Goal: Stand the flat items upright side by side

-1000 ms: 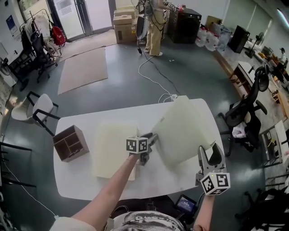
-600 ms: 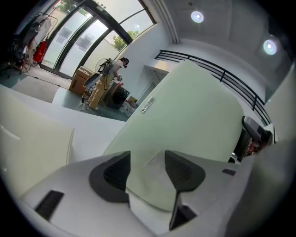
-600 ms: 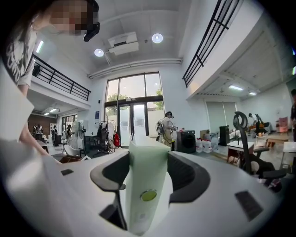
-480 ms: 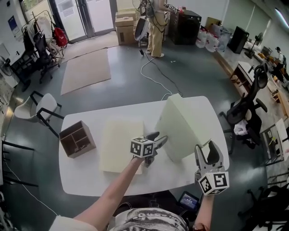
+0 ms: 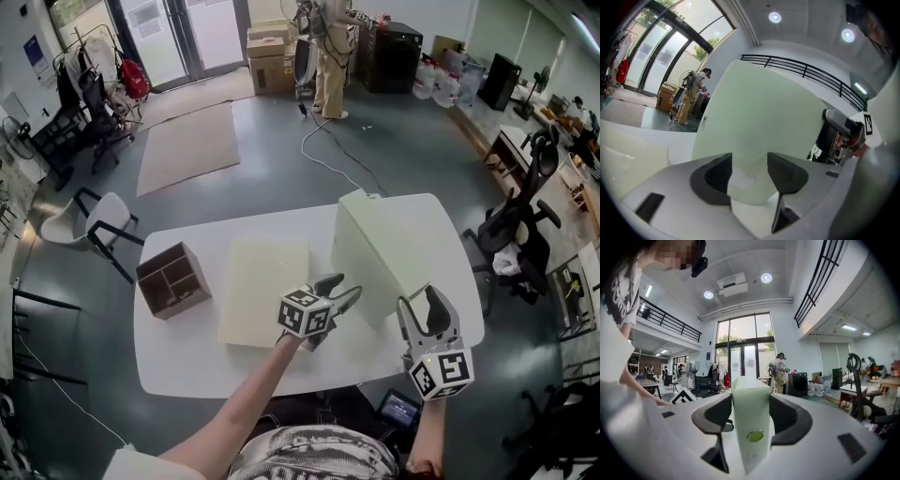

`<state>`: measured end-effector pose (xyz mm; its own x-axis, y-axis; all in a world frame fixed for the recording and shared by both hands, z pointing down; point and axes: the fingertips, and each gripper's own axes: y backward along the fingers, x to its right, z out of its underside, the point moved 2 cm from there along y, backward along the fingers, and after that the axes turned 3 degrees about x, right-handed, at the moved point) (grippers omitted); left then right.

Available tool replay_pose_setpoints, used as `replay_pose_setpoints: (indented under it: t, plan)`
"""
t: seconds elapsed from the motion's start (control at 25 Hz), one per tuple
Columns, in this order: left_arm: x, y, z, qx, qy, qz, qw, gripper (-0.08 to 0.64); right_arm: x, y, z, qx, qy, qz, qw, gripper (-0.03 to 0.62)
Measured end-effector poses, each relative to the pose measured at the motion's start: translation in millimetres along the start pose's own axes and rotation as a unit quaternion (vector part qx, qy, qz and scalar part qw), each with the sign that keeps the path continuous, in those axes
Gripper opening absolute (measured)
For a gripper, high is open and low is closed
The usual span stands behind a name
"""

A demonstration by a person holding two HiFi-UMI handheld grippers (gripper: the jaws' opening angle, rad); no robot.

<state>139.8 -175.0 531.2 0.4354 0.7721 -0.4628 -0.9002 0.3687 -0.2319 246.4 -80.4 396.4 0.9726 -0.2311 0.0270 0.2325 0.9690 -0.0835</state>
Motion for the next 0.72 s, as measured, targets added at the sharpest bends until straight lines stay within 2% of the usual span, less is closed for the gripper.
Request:
replay_pose_setpoints:
  t: [0.12, 0.44, 0.6, 0.72]
  plan:
    - [5, 8, 1, -0.003, -0.012, -0.002, 0.9999, 0.23, -5, 1, 0, -0.001, 0.003, -0.006, 1.0, 0.253]
    - [15, 35, 6, 0.014, 0.005, -0.003, 0.9999, 0.23, 0, 8, 16, -0.02, 0.006, -0.016, 1.0, 0.259]
    - [20, 46, 12, 0.02, 0.017, -0.004, 0.9997, 0.232, 8, 3, 54, -0.081, 0.022, -0.043, 0.996, 0.294]
    - [26, 52, 17, 0.018, 0.017, -0.002, 0.9997, 0.232, 8, -10, 88, -0.15, 0.072, -0.086, 0.982, 0.312]
